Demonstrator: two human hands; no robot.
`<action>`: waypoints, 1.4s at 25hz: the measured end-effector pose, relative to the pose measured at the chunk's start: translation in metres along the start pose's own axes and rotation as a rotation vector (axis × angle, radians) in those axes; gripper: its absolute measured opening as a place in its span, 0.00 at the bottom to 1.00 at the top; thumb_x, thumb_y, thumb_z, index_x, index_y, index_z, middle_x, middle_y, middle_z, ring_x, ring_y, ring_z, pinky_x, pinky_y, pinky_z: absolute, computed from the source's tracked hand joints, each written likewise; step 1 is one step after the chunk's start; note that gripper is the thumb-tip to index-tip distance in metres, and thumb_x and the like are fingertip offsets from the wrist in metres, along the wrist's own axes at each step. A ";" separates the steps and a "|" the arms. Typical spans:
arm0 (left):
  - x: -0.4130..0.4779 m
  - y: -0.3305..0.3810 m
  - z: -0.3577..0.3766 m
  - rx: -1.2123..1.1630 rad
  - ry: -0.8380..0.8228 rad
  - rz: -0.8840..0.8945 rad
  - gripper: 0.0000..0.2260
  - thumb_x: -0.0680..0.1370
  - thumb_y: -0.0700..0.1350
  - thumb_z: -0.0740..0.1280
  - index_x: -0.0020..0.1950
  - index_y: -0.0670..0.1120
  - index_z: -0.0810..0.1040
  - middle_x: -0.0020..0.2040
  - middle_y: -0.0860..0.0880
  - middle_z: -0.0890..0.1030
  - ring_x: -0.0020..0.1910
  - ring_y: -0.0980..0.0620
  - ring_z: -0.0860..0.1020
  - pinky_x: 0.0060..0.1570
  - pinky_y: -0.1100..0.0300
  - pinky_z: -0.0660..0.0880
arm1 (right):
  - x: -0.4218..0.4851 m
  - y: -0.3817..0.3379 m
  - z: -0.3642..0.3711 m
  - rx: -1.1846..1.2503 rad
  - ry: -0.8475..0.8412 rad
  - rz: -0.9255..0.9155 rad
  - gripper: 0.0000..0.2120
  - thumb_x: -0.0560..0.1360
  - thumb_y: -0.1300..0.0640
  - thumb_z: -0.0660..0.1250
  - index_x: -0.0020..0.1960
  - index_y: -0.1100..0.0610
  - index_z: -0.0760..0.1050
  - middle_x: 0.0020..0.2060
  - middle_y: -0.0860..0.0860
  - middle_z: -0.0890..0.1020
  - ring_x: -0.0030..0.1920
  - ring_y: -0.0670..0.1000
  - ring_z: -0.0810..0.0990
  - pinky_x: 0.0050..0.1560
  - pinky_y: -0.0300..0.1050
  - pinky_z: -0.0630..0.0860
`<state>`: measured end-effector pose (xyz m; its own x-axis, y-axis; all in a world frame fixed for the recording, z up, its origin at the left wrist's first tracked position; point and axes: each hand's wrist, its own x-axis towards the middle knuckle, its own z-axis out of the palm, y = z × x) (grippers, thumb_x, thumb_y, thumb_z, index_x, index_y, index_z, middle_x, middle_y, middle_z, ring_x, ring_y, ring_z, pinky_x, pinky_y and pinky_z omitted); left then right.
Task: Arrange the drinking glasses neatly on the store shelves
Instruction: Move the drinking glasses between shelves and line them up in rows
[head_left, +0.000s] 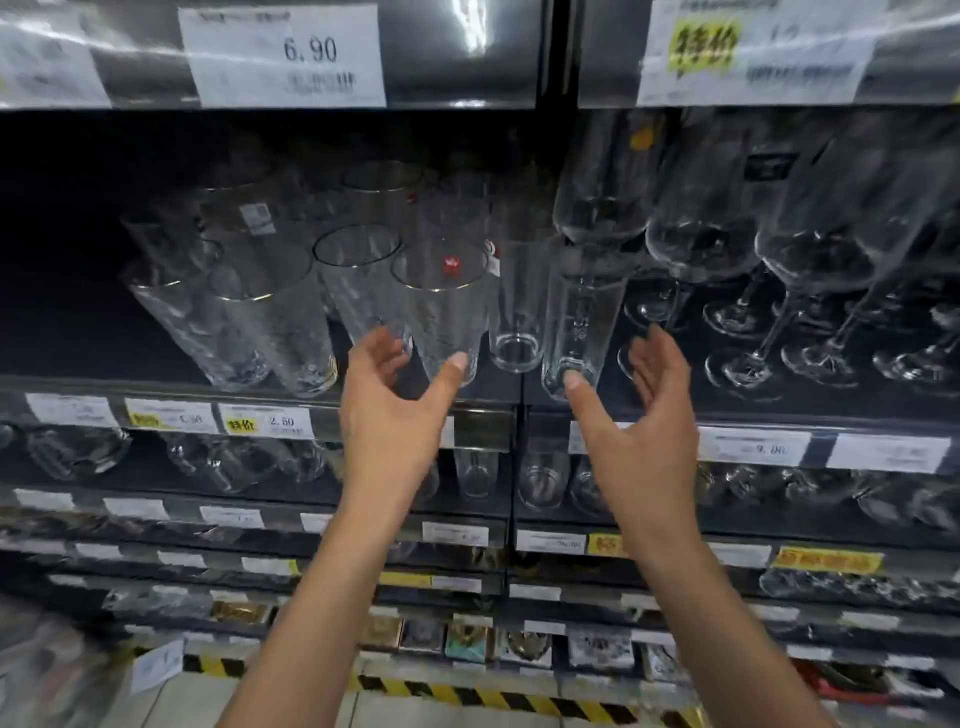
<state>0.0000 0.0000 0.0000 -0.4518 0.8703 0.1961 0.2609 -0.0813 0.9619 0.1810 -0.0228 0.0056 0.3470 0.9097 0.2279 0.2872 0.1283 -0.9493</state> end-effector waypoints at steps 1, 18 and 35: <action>0.003 0.003 0.003 0.068 -0.008 0.001 0.35 0.71 0.58 0.76 0.72 0.49 0.67 0.65 0.53 0.76 0.64 0.57 0.76 0.66 0.55 0.73 | 0.008 -0.001 0.003 -0.024 -0.013 0.018 0.42 0.72 0.42 0.73 0.78 0.45 0.55 0.73 0.42 0.67 0.72 0.42 0.66 0.72 0.45 0.65; 0.024 -0.004 0.026 0.142 0.095 0.026 0.35 0.59 0.66 0.76 0.59 0.53 0.70 0.50 0.56 0.82 0.52 0.54 0.81 0.54 0.53 0.79 | 0.035 0.010 0.029 -0.066 -0.036 -0.028 0.24 0.67 0.46 0.78 0.55 0.43 0.68 0.44 0.36 0.78 0.47 0.43 0.79 0.50 0.46 0.74; -0.066 -0.032 -0.158 -0.475 0.354 0.086 0.35 0.53 0.55 0.81 0.60 0.55 0.80 0.52 0.40 0.85 0.56 0.31 0.79 0.58 0.35 0.75 | -0.058 -0.036 0.120 0.609 -1.052 0.009 0.30 0.51 0.48 0.81 0.53 0.48 0.82 0.41 0.60 0.84 0.40 0.59 0.83 0.41 0.51 0.80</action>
<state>-0.1129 -0.1314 -0.0137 -0.7241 0.6428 0.2500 -0.0637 -0.4234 0.9037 0.0434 -0.0333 0.0009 -0.6286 0.7510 0.2023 -0.2764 0.0274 -0.9607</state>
